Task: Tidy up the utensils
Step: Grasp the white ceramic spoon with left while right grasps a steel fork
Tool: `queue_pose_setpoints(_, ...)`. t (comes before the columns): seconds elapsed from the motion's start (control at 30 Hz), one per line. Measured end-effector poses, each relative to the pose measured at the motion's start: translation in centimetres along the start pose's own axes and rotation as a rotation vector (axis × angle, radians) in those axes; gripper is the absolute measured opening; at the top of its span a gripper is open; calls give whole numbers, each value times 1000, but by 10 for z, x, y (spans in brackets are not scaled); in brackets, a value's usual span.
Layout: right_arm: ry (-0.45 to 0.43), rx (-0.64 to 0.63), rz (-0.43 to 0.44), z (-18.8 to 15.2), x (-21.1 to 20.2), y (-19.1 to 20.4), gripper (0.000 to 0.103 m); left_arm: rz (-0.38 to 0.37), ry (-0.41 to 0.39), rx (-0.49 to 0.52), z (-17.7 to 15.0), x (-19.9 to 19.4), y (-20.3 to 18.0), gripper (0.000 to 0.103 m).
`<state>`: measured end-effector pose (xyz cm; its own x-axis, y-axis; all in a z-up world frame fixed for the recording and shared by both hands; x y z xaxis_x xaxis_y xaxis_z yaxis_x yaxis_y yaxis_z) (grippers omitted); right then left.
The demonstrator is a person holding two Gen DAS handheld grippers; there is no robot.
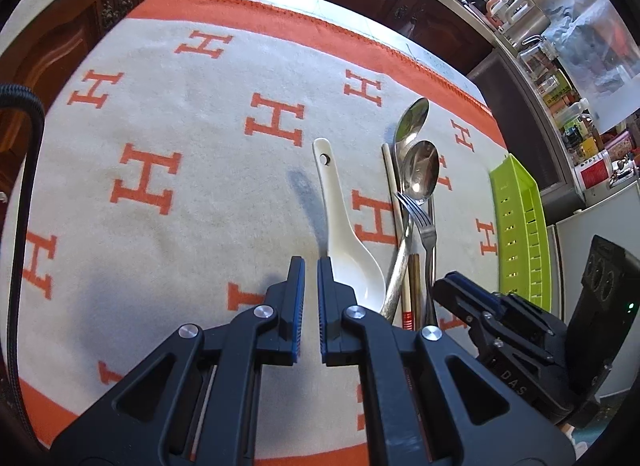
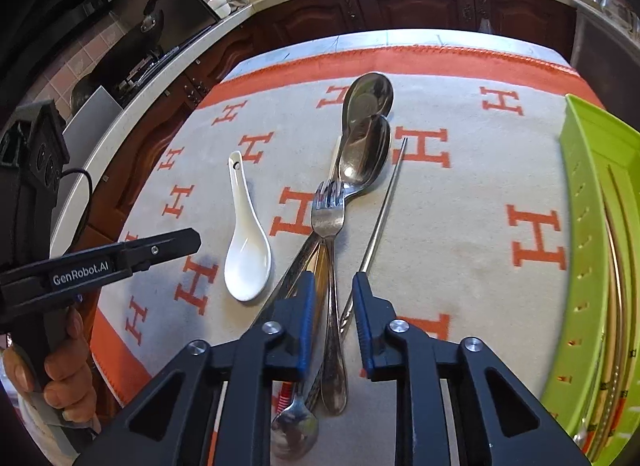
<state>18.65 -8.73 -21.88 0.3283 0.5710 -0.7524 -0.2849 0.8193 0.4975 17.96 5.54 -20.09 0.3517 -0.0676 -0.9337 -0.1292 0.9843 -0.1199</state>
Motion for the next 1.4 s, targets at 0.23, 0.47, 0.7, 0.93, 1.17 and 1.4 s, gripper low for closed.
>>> queue_pose_setpoints(0.23, 35, 48, 68, 3, 19, -7, 12, -81, 33, 5, 15, 17, -12, 2)
queue_pose_setpoints(0.47, 31, 52, 87, 4, 23, -5, 4, -104, 55, -14, 25, 38, -18, 3)
queue_pose_setpoints(0.7, -16, 27, 96, 8, 5, 6, 2, -141, 39, -30, 34, 53, -26, 3)
queue_pose_setpoints(0.93, -33, 36, 93, 8, -7, 9, 2, -193, 33, -44, 38, 59, -36, 3)
queue_pose_setpoints(1.17, -42, 46, 98, 4, -11, 8, 2, -177, -8, -29, 31, 58, -46, 3)
queue_pose_setpoints(1.4, -78, 57, 104, 2, -26, 8, 2, -173, -51, 31, 20, 46, -58, 1)
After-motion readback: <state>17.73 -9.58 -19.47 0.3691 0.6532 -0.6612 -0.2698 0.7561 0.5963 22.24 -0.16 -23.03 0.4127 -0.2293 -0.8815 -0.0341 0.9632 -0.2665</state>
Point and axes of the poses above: each gripper's, at about its wrist camera, not at the fingertips, and x roughly the way its jaws point, y to its left, z to its top, the point moved 8 cm from there along x, roughly the way its jaws point, and after that the axes turned 15 degrees about z, right-handed, at the moved point
